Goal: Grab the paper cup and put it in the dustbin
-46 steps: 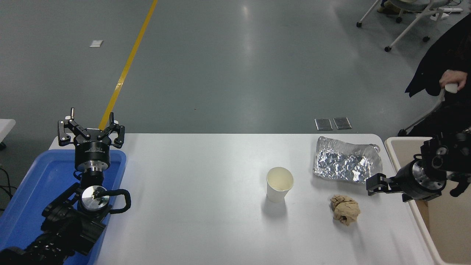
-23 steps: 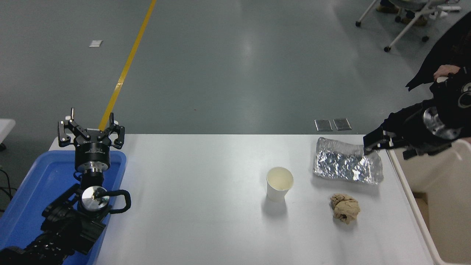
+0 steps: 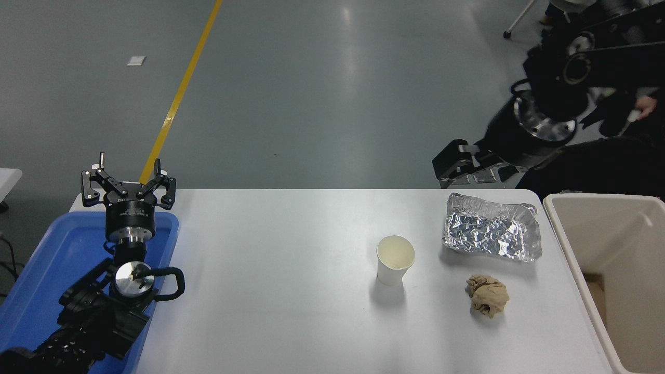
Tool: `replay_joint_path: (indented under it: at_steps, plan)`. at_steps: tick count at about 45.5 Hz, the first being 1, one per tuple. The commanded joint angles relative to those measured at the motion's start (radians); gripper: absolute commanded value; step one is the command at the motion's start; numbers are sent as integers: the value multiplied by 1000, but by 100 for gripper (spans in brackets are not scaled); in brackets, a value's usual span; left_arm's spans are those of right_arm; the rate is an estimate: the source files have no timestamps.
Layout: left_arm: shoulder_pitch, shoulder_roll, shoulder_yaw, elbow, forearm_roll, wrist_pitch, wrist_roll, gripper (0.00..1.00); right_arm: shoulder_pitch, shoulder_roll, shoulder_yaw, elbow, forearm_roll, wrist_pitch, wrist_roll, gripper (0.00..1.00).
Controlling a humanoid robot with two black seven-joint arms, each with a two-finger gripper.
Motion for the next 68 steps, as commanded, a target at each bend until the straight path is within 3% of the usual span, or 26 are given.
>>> replay_joint_path:
  at_steps: [1,8,19,57,61,68]
  plan:
    - [0,0,0,0,0,-1,0,99,-52,69,6,-44,23,-6,0,100]
    - [0,0,0,0,0,-1,0,99,-158,70,6,-131,20,-50,-2,100]
    - [0,0,0,0,0,-1,0,99,-356,116,6,-246,0,-245,-6,96]
    - [0,0,0,0,2,-1,2,99,-871,196,155,-496,-230,-371,-8,93]
    - [0,0,0,0,2,-1,2,99,-891,196,155,-509,-255,-373,-9,86]
    - [-1,0,0,0,2,-1,2,99,-894,196,155,-510,-256,-380,-11,48]
